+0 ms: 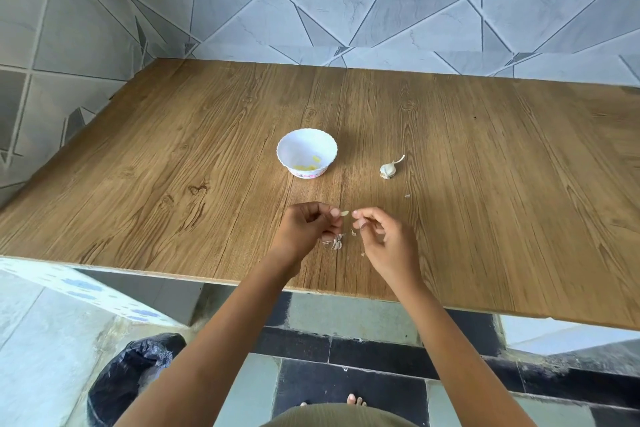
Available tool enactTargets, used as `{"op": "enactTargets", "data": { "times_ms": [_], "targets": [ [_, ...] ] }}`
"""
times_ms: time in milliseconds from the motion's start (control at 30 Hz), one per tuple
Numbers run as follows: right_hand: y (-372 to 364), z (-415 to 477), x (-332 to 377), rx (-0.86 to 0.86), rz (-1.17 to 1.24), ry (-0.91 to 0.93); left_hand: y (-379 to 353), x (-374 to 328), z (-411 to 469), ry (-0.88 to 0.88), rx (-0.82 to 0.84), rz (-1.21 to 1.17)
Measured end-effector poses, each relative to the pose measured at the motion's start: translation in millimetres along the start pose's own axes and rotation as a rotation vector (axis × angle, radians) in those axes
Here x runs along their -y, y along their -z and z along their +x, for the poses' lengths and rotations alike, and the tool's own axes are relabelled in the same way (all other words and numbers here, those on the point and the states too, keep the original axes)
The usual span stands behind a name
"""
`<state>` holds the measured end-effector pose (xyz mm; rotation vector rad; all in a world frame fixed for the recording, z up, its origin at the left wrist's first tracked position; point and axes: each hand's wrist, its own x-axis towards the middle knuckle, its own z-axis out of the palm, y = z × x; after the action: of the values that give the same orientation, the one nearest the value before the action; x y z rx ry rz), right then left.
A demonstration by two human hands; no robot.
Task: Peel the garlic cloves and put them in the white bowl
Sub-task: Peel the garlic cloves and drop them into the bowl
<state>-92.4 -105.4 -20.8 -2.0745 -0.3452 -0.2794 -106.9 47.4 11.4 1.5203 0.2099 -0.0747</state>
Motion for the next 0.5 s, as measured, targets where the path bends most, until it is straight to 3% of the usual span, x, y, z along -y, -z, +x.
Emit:
{"op": "enactTargets", "data": {
  "times_ms": [300, 500],
  "targets": [
    [-2.0, 8.5, 6.5, 0.116, 0.373, -0.208, 2.9, -2.0, -0.5, 0.004, 0.035, 0.144],
    [1.9, 5.2, 6.4, 0.108, 0.420, -0.231, 5.7, -0.5, -4.1, 0.060, 0.038, 0.084]
  ]
}}
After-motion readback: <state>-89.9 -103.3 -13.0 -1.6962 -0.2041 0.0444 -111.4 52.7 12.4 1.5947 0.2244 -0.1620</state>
